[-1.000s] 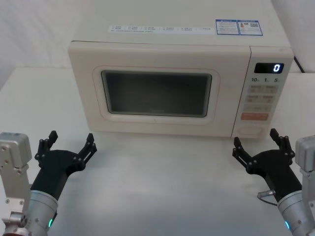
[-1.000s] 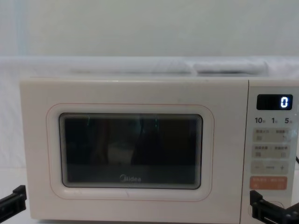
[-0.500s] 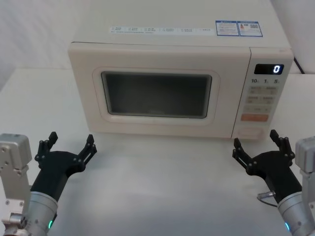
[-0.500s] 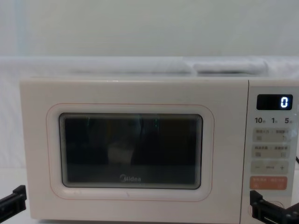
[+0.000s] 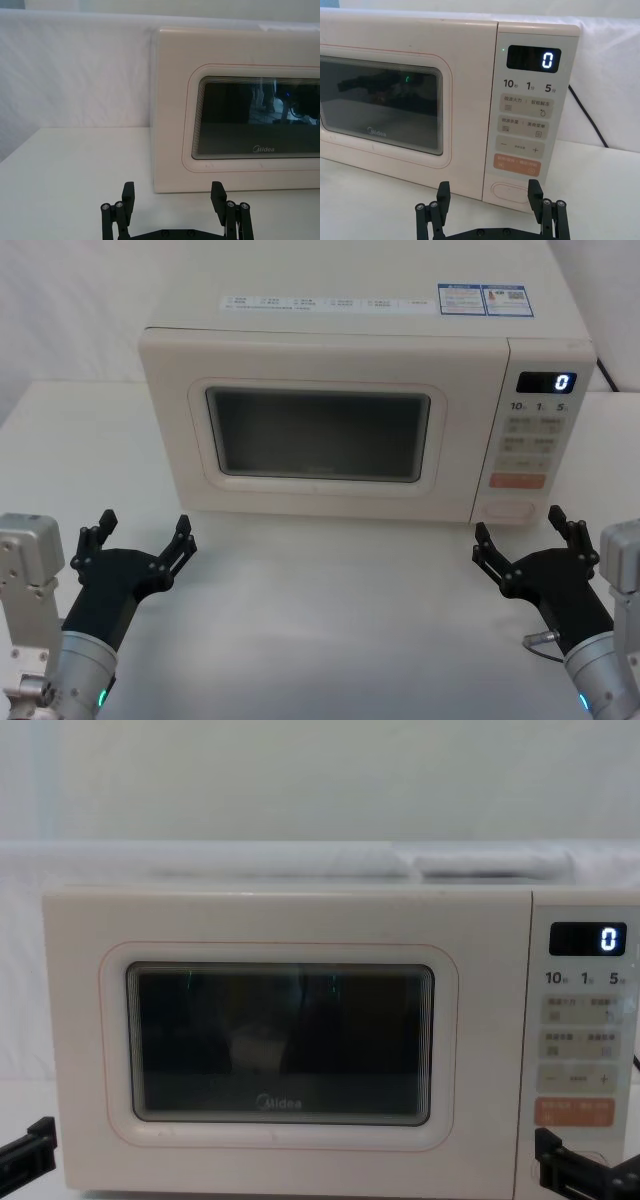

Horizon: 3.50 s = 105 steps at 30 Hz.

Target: Press the button to open the microwave door with one hand; close the microwave door with the other hand.

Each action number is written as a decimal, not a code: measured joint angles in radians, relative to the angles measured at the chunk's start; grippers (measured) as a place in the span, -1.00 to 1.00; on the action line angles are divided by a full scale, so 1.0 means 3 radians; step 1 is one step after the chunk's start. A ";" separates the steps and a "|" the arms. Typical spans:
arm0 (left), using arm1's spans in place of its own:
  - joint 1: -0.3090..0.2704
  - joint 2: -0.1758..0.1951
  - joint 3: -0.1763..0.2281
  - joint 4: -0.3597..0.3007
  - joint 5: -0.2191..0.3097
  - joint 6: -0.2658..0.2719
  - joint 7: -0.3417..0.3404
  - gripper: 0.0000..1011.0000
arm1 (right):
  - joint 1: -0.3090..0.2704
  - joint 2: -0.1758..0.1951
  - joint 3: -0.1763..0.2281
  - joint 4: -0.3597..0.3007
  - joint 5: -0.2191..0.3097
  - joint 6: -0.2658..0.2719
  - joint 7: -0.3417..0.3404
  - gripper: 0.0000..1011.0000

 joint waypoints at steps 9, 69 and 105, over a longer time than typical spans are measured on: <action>0.0000 0.0000 0.0000 0.0000 0.0000 0.0000 0.0000 0.98 | 0.0000 0.0000 0.0000 0.0000 0.0000 0.0000 0.0000 0.98; 0.0000 0.0000 0.0000 0.0000 0.0000 0.0000 0.0000 0.98 | 0.0050 -0.0083 0.0081 0.0141 0.0045 0.0043 0.0093 -1.00; 0.0000 0.0000 0.0000 0.0000 0.0000 0.0000 0.0000 0.98 | 0.0558 -0.0569 0.0404 0.0954 0.0417 0.0222 0.0355 -1.00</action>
